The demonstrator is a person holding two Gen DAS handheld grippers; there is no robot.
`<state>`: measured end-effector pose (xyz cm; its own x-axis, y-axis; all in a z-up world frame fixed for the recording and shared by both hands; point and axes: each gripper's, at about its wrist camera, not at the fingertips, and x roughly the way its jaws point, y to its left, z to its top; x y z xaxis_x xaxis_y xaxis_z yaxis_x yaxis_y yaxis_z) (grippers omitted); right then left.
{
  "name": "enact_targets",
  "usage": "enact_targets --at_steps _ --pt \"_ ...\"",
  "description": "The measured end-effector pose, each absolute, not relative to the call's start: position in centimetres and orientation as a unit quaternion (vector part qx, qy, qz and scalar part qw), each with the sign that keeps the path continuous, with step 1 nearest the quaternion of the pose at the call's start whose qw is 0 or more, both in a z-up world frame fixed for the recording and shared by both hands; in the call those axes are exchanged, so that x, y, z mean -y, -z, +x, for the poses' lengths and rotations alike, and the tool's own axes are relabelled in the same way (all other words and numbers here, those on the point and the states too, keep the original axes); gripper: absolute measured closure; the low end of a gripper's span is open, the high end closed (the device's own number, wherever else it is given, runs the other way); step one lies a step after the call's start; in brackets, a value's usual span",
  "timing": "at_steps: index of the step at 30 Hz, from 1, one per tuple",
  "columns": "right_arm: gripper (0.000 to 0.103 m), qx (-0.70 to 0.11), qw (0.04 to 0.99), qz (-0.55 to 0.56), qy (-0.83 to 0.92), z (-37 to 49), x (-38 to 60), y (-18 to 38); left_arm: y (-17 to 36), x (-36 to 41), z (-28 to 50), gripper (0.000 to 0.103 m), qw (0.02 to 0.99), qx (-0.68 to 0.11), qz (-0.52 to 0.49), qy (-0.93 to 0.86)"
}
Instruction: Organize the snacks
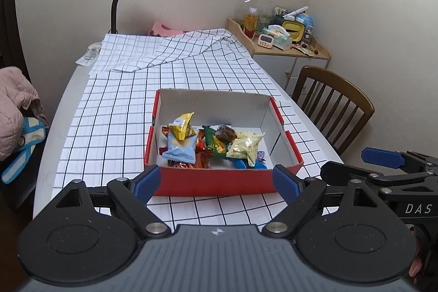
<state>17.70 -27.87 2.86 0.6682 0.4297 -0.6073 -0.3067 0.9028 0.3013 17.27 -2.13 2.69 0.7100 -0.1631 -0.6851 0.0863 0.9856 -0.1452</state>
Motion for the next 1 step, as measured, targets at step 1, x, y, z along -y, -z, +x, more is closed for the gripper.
enact_targets --at_steps 1 --pt "0.000 -0.355 0.908 0.088 -0.203 17.69 27.85 -2.72 -2.59 2.09 17.26 0.014 0.922 -0.377 -0.052 0.069"
